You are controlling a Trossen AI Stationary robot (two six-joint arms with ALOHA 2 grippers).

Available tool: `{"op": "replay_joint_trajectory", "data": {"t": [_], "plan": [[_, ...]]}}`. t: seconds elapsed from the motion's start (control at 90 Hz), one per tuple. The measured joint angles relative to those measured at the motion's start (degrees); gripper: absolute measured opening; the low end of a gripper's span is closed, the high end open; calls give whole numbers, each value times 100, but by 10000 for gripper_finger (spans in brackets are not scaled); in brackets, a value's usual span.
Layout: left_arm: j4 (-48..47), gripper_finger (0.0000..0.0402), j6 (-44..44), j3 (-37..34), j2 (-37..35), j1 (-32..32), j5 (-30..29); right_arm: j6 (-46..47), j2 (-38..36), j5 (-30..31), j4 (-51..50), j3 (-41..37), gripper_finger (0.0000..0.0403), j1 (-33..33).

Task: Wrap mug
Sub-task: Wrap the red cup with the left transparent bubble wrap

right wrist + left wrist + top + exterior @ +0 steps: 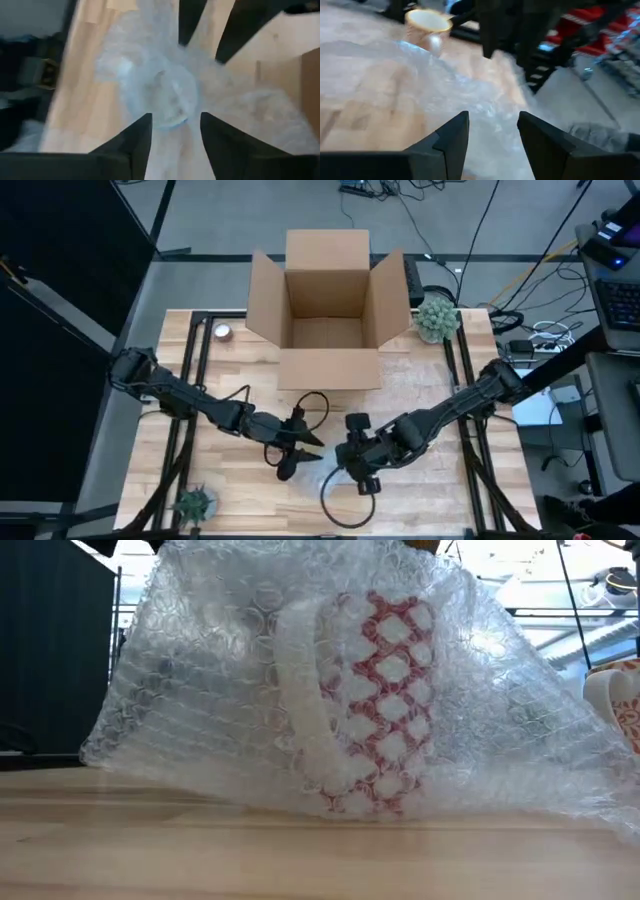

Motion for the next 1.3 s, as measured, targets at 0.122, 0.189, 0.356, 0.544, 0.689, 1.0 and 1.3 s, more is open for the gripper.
{"op": "replay_joint_trajectory", "data": {"t": [0.122, 0.189, 0.356, 0.544, 0.689, 1.0, 1.3], "plan": [[64, 161, 7, 0, 2, -85, 24, 418, -50, -24, -89, 0, 157, 131], [69, 161, 65, 1, 17, -149, 28, 519, -34, -20, -132, 0, 157, 206], [348, 161, 74, 0, 338, -319, 132, 587, 113, -8, -113, 0, 157, 311], [641, 161, 63, 2, 931, -410, 166, 588, 278, 48, 68, 0, 157, 318], [733, 161, 52, 10, 1115, -383, 162, 518, 358, 437, 174, 0, 157, 283], [717, 161, 60, 15, 1150, -378, 146, 307, 586, 733, 697, 7, 147, -163], [683, 161, 59, 15, 1154, -378, 121, 380, 1398, -155, 896, 2, 23, -301]]}}
